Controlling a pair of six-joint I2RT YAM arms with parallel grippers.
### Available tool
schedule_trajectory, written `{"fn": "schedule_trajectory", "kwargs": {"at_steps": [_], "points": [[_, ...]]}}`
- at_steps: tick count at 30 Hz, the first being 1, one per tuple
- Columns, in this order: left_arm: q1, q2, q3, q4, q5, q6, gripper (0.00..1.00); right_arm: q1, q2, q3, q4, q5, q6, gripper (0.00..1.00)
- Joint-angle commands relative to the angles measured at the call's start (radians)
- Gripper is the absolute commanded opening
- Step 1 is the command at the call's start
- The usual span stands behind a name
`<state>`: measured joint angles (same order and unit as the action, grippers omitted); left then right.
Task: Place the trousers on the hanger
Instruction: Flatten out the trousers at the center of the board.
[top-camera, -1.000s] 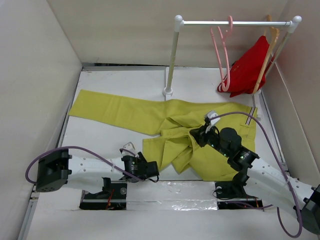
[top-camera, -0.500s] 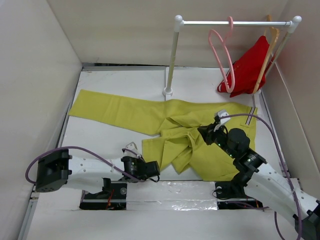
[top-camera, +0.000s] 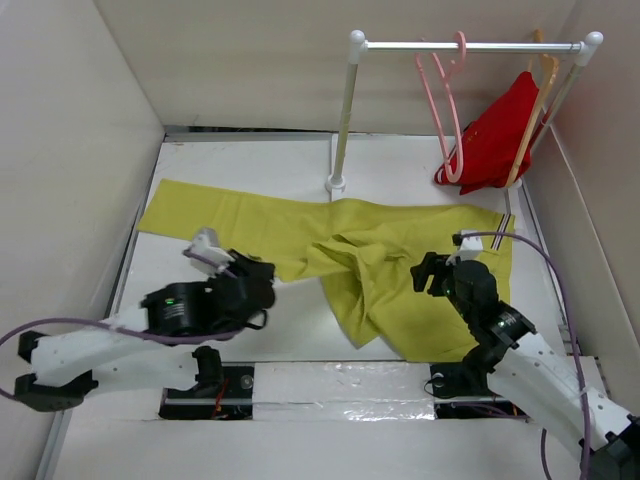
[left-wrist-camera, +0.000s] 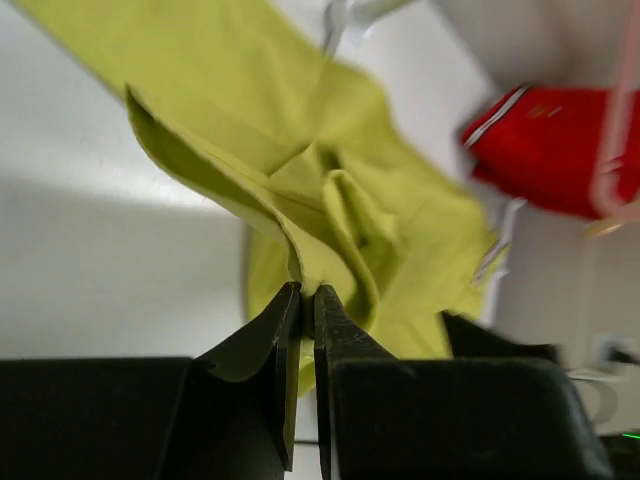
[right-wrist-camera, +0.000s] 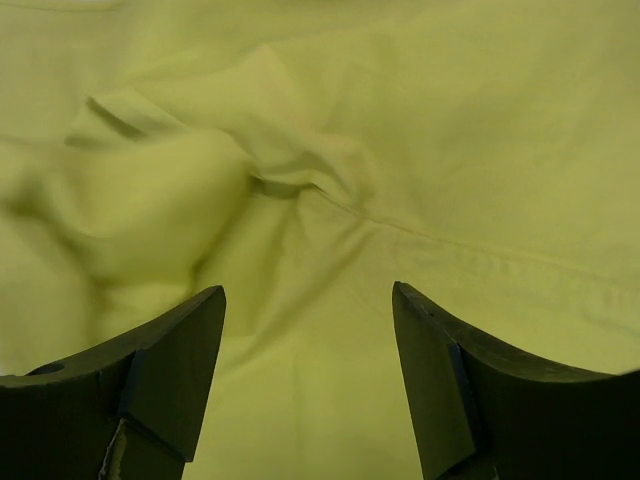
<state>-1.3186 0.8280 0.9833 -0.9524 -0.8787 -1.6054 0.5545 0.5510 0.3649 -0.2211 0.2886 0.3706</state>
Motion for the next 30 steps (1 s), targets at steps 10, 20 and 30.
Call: {"fn": "schedule_trajectory", "kwargs": {"at_steps": [10, 20, 30], "points": [[0.067, -0.383, 0.195, 0.279, -0.548, 0.791, 0.0, -0.264, 0.349, -0.038, 0.184, -0.19, 0.162, 0.71], [0.218, -0.519, 0.328, 0.255, -0.519, 0.985, 0.0, -0.491, 0.683, 0.083, 0.377, -0.414, 0.16, 0.64], [0.262, -0.586, 0.31, 0.535, -0.534, 1.34, 0.0, -0.582, 0.794, 0.221, 0.44, -0.404, 0.102, 0.65]]}}
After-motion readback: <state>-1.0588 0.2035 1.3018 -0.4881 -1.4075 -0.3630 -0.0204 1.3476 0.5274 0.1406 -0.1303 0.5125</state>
